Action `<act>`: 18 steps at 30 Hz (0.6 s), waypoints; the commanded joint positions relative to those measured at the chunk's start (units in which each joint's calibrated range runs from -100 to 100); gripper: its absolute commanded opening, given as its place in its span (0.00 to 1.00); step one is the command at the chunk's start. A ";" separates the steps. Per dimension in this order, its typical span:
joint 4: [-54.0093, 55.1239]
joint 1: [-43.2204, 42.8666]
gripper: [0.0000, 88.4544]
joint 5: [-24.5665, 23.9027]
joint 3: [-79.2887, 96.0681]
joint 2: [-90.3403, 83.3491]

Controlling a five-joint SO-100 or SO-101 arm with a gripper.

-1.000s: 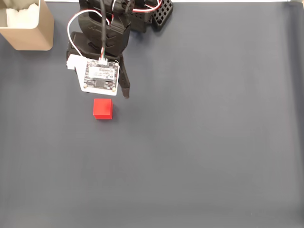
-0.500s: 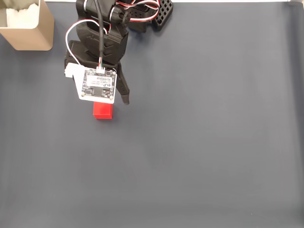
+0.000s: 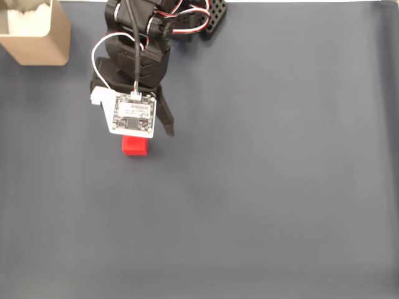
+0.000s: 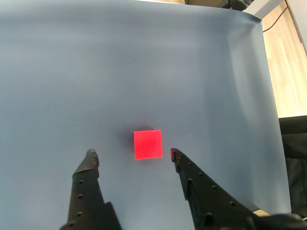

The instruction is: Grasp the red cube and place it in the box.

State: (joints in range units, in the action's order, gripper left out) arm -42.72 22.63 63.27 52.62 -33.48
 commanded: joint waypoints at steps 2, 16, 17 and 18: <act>2.15 0.31 0.40 -0.34 0.21 0.12; 5.84 1.24 0.40 -1.32 -0.07 4.54; 6.00 1.24 0.40 -1.32 -0.07 4.80; 6.16 1.24 0.40 -1.37 -0.07 4.97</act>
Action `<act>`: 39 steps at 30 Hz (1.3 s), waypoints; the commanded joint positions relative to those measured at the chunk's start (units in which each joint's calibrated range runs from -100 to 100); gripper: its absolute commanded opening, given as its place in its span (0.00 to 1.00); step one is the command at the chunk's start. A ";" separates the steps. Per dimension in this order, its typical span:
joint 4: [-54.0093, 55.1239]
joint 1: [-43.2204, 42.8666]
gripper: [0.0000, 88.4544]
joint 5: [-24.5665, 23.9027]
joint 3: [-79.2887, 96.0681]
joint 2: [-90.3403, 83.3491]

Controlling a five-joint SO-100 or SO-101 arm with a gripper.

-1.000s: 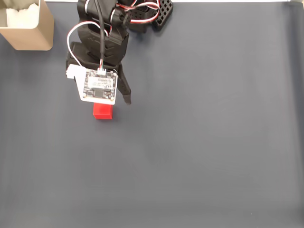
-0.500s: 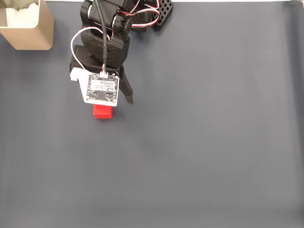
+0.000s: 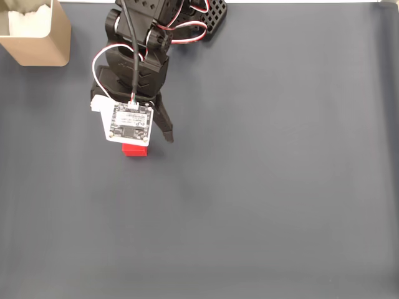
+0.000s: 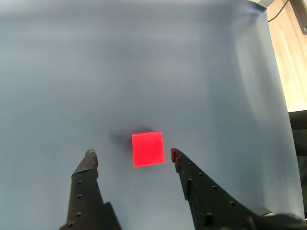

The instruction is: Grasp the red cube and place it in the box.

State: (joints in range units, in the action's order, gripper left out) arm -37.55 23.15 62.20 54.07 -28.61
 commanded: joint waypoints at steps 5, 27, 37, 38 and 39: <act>1.81 0.72 0.40 -0.39 -1.51 0.97; 5.50 -0.42 0.40 -0.98 1.59 2.96; 6.16 -0.77 0.40 -1.76 2.32 3.92; 6.32 -0.77 0.40 -1.76 2.32 4.00; 6.48 -0.77 0.40 -1.76 2.32 4.18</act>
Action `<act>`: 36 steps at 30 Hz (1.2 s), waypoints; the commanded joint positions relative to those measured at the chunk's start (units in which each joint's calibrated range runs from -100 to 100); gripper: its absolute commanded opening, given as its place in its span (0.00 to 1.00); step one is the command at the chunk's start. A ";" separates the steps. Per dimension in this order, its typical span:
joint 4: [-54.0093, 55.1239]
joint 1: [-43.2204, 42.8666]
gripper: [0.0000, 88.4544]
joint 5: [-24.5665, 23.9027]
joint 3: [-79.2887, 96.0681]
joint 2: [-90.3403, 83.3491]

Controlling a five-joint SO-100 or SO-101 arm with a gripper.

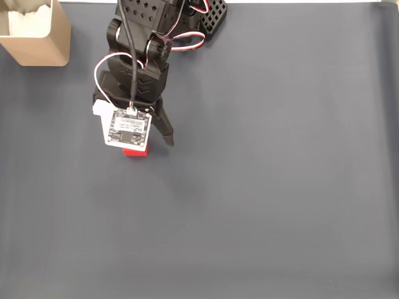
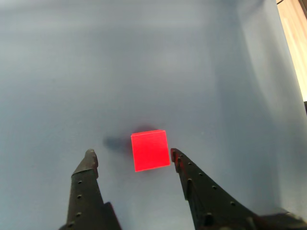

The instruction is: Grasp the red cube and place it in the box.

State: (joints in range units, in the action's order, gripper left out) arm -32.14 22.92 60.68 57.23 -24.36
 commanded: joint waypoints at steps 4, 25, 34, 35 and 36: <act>1.48 -0.41 0.40 -0.24 -1.30 0.70; 3.62 -0.62 0.40 -0.34 -4.50 5.64; 3.78 -0.83 0.39 -0.54 -4.77 6.08; 3.78 -0.91 0.38 -0.63 -4.86 6.08; 3.45 -0.98 0.36 -0.63 -4.95 6.08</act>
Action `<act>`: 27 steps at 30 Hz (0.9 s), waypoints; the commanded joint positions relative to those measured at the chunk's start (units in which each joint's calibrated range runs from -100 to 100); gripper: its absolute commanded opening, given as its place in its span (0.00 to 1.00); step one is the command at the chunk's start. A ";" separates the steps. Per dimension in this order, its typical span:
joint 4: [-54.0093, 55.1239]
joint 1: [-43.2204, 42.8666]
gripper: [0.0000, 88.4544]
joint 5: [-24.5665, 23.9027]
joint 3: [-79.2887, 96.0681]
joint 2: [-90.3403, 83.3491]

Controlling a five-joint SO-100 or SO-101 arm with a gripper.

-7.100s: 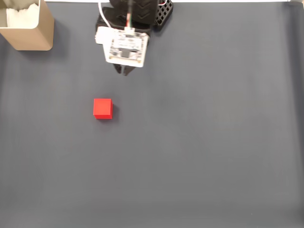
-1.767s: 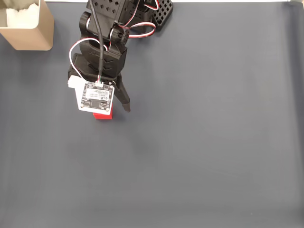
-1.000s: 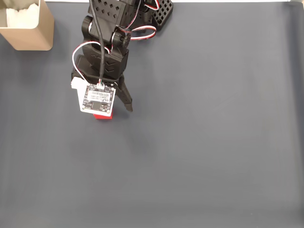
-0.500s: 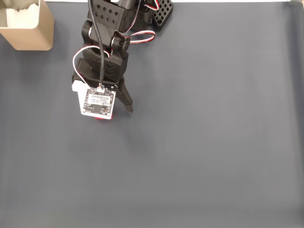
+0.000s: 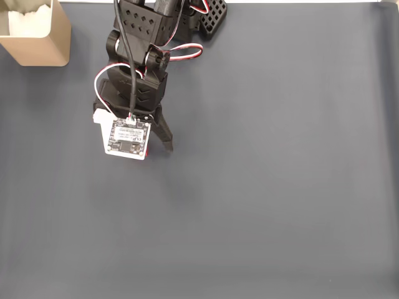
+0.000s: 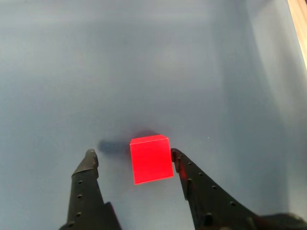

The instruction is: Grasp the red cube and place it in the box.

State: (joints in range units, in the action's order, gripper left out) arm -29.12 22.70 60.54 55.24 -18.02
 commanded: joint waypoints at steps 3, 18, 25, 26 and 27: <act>0.18 -0.97 0.25 -0.59 -3.15 -0.44; -2.11 -1.68 0.01 -0.34 -4.61 -0.96; -3.51 -1.68 0.00 -0.20 -4.88 -1.65; -3.67 -1.68 0.00 -0.20 -4.88 -1.74; -3.83 -1.68 0.00 -0.20 -4.88 -1.91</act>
State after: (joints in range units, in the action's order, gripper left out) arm -32.54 21.81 60.49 53.62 -18.02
